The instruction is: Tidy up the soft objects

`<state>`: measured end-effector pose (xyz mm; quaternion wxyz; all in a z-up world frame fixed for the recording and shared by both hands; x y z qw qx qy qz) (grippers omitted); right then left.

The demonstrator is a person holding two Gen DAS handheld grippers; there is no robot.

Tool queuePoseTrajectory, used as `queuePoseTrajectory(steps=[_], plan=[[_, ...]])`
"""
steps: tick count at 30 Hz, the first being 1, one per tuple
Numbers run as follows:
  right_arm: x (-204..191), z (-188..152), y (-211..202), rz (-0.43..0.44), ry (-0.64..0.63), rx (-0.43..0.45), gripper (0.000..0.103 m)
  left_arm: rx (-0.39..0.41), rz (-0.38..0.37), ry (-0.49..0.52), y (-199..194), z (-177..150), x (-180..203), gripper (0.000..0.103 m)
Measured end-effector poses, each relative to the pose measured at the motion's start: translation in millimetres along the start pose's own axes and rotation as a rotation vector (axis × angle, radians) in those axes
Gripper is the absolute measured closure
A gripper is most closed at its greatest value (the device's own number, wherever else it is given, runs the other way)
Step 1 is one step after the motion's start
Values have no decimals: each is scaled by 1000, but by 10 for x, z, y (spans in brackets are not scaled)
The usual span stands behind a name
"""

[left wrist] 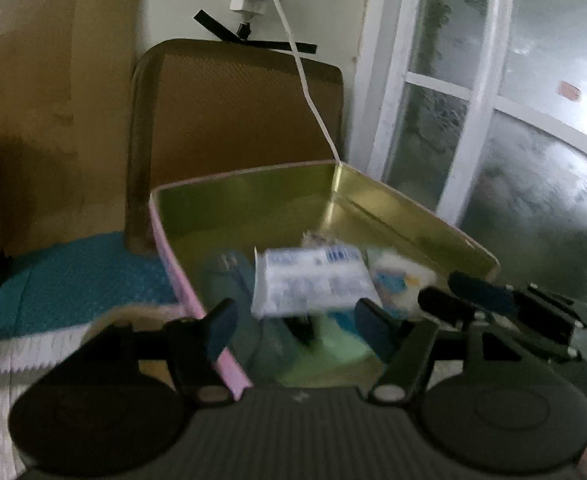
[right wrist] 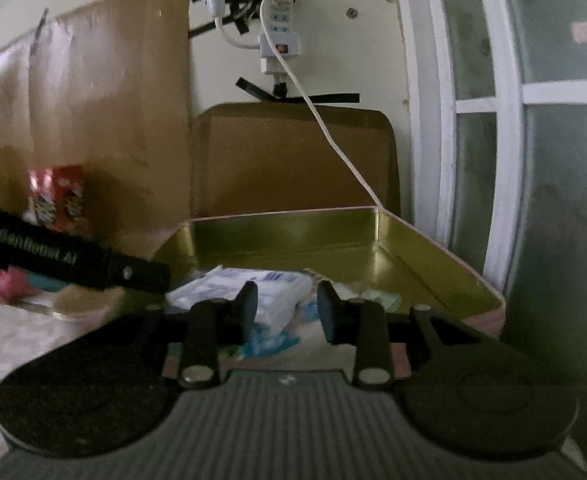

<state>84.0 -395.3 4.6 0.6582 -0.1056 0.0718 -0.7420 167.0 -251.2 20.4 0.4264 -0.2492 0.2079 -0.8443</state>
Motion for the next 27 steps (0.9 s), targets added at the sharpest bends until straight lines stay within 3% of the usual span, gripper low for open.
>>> queuePoseTrajectory(steps=[5, 12, 27], plan=[[-97, -50, -339, -1, 110, 43, 67, -16, 25, 34, -322, -257, 58, 34], [-246, -132, -577, 26, 253, 7, 67, -59, 44, 68, -568, -580, 37, 32], [-643, -108, -657, 129, 361, -51, 64, -26, 124, 39, -898, -817, -412, 30]])
Point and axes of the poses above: each gripper's, at about its wrist camera, not at the fingertips, and y roughly the way its jaws point, x to its right, z to its top, the point moved 6 cm from there along y, roughly the way its jaws point, and after that the axes turned 9 degrees about -y, right-handed, at the moved point
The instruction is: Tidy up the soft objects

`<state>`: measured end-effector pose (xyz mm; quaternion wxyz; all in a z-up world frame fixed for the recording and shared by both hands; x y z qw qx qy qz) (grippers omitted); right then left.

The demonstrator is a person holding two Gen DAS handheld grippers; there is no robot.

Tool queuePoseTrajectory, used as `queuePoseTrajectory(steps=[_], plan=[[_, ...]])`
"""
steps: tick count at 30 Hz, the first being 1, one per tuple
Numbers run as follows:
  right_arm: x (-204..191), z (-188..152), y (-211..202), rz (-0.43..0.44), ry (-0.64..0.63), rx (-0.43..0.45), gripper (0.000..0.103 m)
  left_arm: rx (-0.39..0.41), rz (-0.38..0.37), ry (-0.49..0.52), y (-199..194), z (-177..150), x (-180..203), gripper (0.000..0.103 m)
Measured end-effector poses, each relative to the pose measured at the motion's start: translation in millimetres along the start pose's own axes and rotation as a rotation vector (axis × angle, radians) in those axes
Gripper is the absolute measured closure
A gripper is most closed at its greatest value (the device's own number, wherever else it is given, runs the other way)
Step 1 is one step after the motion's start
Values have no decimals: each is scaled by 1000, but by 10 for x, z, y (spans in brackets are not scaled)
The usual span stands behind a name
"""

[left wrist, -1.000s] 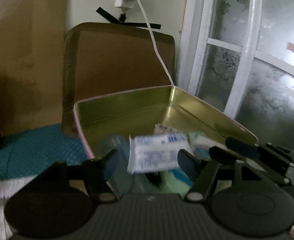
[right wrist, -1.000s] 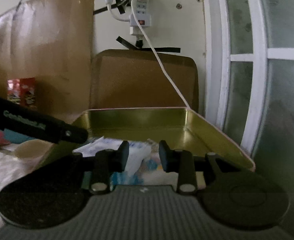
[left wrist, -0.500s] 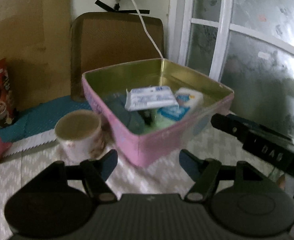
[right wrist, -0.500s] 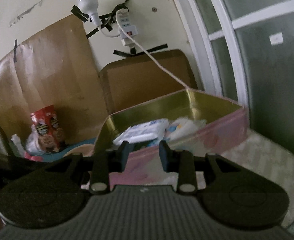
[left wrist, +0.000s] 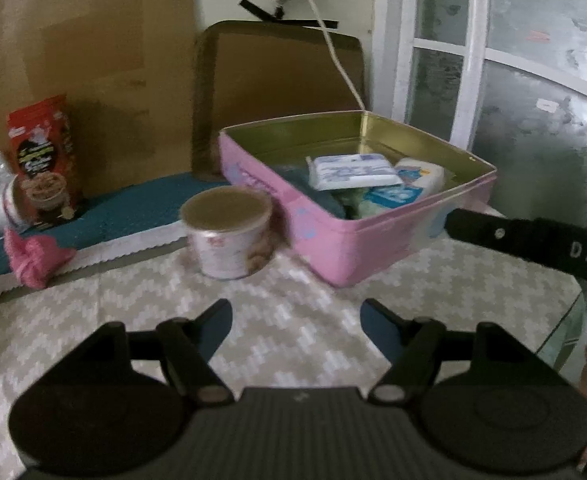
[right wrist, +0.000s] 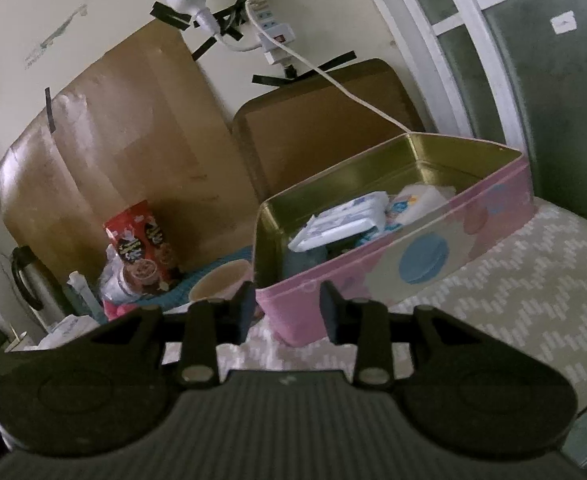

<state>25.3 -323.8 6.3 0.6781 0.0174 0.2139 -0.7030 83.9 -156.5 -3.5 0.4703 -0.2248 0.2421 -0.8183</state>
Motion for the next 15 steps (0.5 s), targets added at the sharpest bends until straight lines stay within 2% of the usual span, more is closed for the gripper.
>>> queuePoseTrajectory(steps=[15], plan=[[-433, -94, 181, 44, -58, -58, 64, 24, 71, -55, -80, -113, -540, 30]])
Point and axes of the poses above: each gripper's, at about its wrist camera, not at the fingertips, and y roughly the way its jaws point, x to its right, z to its top, the point moved 6 cm from there along y, roughly the way its jaws point, and after that the axes turned 9 degrees about -y, right-handed, at the moved point
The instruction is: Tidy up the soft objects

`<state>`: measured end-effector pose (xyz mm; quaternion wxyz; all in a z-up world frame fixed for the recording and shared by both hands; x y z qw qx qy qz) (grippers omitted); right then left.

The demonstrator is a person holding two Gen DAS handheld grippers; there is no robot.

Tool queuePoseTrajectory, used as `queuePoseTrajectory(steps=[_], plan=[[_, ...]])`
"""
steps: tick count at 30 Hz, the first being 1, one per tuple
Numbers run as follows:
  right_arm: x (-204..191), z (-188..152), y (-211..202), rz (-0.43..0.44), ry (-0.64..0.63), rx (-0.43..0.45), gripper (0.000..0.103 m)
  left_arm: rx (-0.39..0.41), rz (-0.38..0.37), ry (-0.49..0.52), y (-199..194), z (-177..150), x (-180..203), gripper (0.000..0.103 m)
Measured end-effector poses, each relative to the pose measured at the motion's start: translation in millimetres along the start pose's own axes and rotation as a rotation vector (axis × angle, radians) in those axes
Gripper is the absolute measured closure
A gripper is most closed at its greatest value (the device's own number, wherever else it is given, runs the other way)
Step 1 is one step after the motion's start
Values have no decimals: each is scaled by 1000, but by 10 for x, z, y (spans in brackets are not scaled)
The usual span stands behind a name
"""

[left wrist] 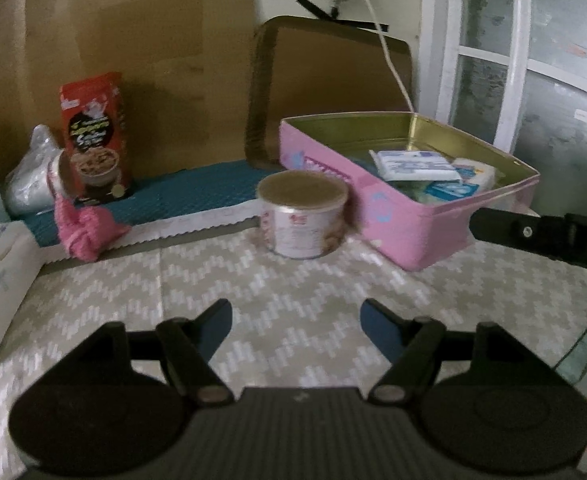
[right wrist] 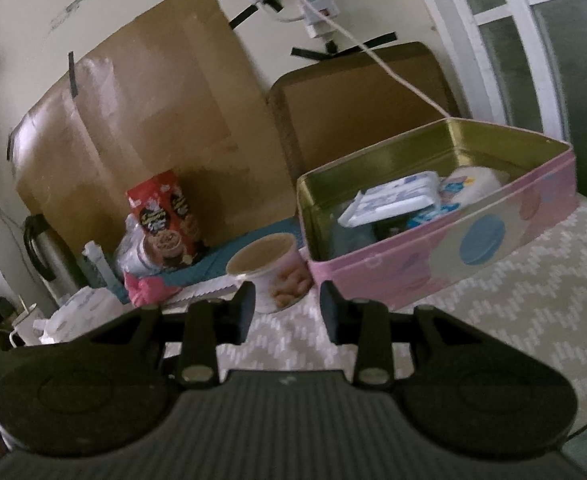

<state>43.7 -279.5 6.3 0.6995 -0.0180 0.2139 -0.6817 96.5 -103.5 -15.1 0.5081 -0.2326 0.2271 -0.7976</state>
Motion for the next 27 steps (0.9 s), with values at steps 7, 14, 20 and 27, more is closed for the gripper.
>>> queuePoseTrajectory(steps=[7, 14, 20, 27], plan=[[-103, 7, 30, -37, -18, 17, 64, -3, -3, -21, 9, -42, -166, 30], [-73, 59, 10, -116, -1, 62, 60, 6, -23, 0, 19, -63, -170, 30], [-153, 50, 86, -101, -12, 50, 60, -10, -18, -5, 60, -88, -266, 30], [-250, 13, 151, -75, -21, 32, 60, -15, -14, 0, 80, -106, -300, 27]])
Point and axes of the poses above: each gripper's, at about its wrist camera, not at the fingertips, and y roughly the way its jaws point, x to its right, z to its top, the point moved 6 cm from there along y, roughly the way its jaws point, and after that the axes turned 9 degrees about -y, right-handed, at the moved point
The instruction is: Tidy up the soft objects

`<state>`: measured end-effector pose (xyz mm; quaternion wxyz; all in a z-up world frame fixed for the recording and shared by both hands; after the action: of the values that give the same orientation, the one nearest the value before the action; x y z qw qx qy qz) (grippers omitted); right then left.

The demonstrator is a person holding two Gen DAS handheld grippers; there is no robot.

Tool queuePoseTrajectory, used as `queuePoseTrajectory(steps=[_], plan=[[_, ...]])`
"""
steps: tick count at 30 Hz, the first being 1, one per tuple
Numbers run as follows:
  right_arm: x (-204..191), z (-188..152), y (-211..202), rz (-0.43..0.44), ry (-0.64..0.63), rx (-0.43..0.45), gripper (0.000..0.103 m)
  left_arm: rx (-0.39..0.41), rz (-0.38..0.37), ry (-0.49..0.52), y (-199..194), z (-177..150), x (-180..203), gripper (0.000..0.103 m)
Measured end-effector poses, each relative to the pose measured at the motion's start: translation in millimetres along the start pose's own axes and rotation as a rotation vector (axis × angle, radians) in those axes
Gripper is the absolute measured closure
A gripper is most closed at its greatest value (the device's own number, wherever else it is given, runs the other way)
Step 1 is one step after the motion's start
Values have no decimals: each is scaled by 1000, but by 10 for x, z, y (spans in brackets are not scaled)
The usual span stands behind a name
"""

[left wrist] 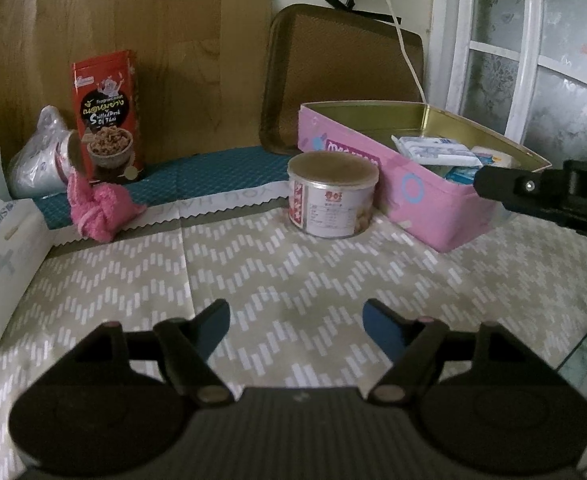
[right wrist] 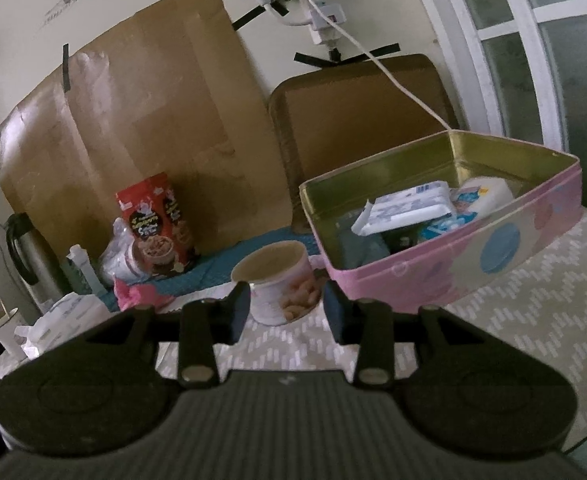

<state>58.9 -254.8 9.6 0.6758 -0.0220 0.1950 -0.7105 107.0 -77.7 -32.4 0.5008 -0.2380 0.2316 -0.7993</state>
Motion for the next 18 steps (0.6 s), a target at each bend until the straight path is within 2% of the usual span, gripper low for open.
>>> queuePoseTrajectory(steps=[14, 18], plan=[[56, -58, 15, 3, 37, -19, 60, -12, -3, 21, 49, -29, 29, 24], [45, -53, 1, 6, 41, -14, 60, -5, -3, 29, 41, -26, 32, 20]])
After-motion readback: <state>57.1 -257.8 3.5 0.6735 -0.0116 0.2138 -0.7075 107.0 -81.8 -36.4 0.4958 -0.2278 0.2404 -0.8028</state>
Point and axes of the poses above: each gripper's, at about its wrist camera, not at the fingertips, and y roughly the way its jaws point, x to its right, z to its top, the point moved 6 cm from there along y, roughly the way its jaws point, and after that the axes turned 9 degrees about -y, right-handed, at the moved point
